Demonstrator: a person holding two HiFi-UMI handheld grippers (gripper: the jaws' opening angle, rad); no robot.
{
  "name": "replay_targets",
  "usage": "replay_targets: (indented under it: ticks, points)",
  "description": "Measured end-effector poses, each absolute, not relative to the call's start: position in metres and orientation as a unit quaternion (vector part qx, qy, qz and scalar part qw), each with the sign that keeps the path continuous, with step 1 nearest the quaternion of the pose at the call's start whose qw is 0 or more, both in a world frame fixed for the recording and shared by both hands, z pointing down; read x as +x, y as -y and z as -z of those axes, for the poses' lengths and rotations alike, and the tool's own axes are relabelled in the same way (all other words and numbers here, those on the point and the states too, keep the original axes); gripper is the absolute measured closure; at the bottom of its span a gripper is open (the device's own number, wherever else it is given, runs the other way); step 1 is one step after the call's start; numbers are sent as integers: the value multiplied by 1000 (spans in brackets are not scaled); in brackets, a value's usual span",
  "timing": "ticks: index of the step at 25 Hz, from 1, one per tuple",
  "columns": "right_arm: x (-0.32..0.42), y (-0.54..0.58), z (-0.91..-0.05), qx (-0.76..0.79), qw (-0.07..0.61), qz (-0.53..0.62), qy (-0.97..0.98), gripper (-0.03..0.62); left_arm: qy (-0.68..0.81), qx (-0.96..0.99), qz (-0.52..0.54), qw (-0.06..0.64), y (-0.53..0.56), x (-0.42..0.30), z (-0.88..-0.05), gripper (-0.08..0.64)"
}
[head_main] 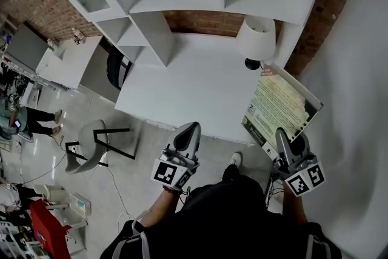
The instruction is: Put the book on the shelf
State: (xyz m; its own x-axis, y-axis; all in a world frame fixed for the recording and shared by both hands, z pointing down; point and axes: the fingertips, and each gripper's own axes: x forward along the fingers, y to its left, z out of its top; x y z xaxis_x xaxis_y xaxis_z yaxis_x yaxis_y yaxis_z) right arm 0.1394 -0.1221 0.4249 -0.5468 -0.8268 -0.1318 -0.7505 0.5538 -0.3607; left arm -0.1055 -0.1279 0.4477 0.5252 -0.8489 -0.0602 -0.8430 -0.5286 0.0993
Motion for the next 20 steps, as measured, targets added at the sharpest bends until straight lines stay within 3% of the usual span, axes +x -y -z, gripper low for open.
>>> replay_targets:
  ticks: [9,20]
  points:
    - [164,188,-399,-448,153,96,-876,431,500,864,54,12,193,-88,-434,541]
    - [142,232,-345,-436,166,36,-884,431,495,865,79,-26,242,-97,-402,541]
